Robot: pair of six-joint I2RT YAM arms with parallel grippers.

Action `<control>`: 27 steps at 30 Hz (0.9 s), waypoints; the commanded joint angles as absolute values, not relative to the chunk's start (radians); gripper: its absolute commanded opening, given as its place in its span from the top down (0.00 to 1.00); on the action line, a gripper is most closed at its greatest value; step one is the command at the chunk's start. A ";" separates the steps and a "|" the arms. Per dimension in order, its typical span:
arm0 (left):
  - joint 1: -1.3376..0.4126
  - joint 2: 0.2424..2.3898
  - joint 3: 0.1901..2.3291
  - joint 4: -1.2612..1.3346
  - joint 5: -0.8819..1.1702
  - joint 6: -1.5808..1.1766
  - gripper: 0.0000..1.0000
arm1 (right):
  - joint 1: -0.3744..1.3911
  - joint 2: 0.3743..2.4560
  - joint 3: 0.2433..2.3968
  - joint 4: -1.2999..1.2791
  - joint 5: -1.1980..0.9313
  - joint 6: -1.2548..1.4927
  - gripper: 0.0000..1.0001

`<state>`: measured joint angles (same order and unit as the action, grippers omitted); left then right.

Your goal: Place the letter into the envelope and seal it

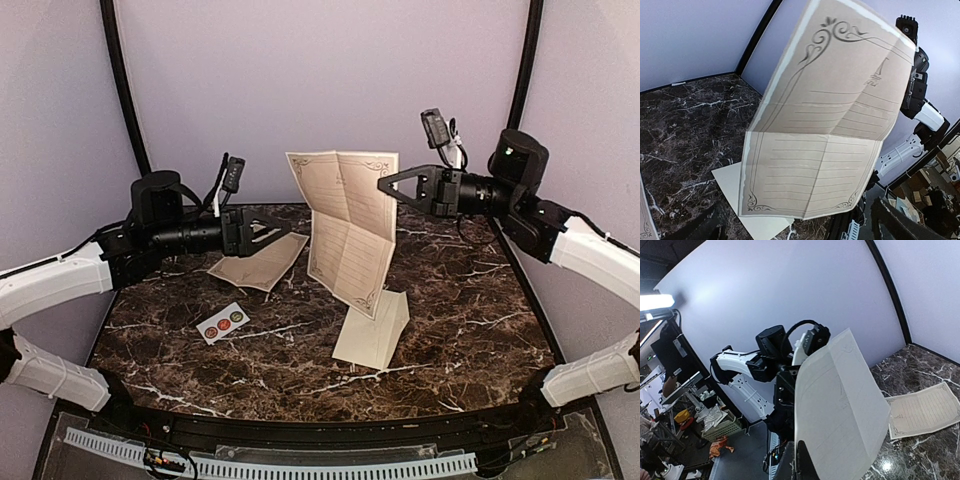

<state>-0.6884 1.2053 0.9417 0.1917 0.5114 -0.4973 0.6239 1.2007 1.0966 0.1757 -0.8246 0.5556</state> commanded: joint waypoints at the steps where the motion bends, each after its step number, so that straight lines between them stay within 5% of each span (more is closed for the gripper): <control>1: -0.692 1.165 0.939 0.241 0.462 -0.457 0.01 | 0.654 1.209 1.142 0.354 -0.890 0.628 1.00; 13: -0.692 1.195 0.921 0.358 0.635 -0.522 0.04 | 0.664 1.225 1.130 0.534 -0.929 0.729 1.00; 20: -0.692 1.195 0.887 0.432 0.789 -0.564 0.51 | 0.663 1.212 1.104 0.529 -0.871 0.713 1.00; 27: -0.692 1.188 0.872 0.429 0.769 -0.565 0.77 | 0.664 1.232 1.111 0.513 -0.861 0.701 1.00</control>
